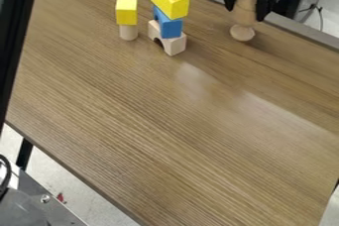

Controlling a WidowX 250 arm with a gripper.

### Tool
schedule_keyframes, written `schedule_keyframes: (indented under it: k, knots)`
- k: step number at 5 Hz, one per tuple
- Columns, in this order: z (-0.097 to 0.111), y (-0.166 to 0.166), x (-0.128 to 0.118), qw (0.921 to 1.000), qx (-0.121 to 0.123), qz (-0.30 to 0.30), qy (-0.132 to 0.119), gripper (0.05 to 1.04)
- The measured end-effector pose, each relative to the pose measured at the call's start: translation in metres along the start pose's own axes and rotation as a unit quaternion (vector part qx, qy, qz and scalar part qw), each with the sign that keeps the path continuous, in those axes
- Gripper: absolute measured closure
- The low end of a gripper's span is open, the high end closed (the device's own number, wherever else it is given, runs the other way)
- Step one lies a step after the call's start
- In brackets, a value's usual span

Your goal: Pick up the cup with the ball in it.

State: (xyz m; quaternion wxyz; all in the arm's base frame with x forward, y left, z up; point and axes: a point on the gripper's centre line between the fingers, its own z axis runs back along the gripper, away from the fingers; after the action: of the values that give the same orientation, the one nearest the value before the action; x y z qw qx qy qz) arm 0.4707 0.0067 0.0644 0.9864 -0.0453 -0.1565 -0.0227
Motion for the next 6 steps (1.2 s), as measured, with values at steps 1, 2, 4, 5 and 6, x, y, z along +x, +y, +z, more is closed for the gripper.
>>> schedule_keyframes:
  k: [1, 2, 4, 5, 6]
  knots:
    - [0.004, -0.001, -0.003, 0.9999, 0.001, 0.014, 0.002, 0.174]
    - [0.02, -0.001, -0.011, 0.9978, 0.008, 0.064, 0.015, 0.174]
    - [0.095, -0.003, -0.012, 0.9898, 0.008, 0.136, -0.04, 0.174]
    - [0.135, -0.005, -0.011, 0.9856, 0.012, 0.147, -0.082, 0.174]
    - [0.156, -0.007, -0.012, 0.983, 0.011, 0.152, -0.101, 0.174]
